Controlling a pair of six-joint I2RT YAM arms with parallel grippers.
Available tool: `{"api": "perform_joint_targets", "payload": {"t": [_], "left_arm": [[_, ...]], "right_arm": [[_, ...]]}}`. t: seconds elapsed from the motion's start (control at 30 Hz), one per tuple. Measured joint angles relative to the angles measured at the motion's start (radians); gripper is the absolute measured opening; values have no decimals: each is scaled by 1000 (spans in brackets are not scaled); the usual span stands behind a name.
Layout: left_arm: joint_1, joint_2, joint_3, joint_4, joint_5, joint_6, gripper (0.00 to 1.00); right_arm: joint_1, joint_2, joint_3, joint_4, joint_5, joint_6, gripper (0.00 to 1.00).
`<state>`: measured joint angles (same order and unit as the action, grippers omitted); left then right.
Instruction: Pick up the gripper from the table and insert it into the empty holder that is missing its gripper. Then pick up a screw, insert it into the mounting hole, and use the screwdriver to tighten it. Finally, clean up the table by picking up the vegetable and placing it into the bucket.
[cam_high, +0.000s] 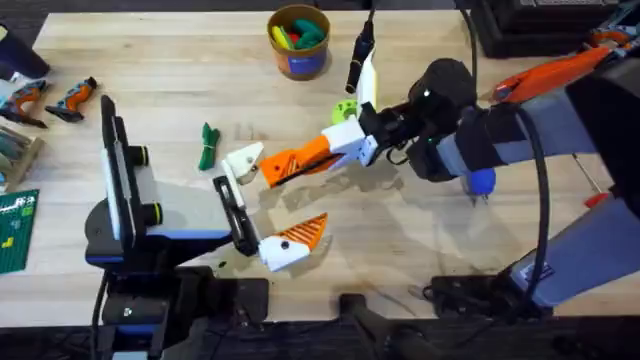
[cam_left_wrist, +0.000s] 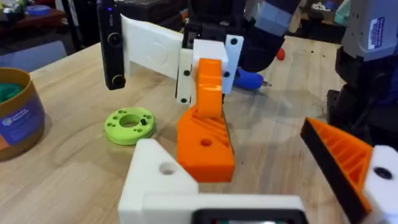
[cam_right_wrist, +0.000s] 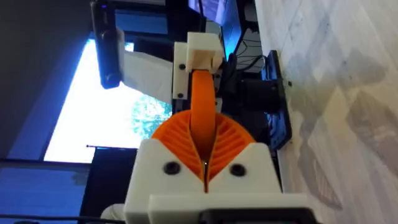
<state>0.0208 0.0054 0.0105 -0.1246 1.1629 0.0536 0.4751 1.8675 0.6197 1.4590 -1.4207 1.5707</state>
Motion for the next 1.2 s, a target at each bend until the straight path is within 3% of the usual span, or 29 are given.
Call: {"api": "perform_joint_targets", "payload": {"t": [1.2], "left_arm": [[0,0,0,0,0,0,986]], "right_arm": [[11,-26,0,-45,29,24,11]]}}
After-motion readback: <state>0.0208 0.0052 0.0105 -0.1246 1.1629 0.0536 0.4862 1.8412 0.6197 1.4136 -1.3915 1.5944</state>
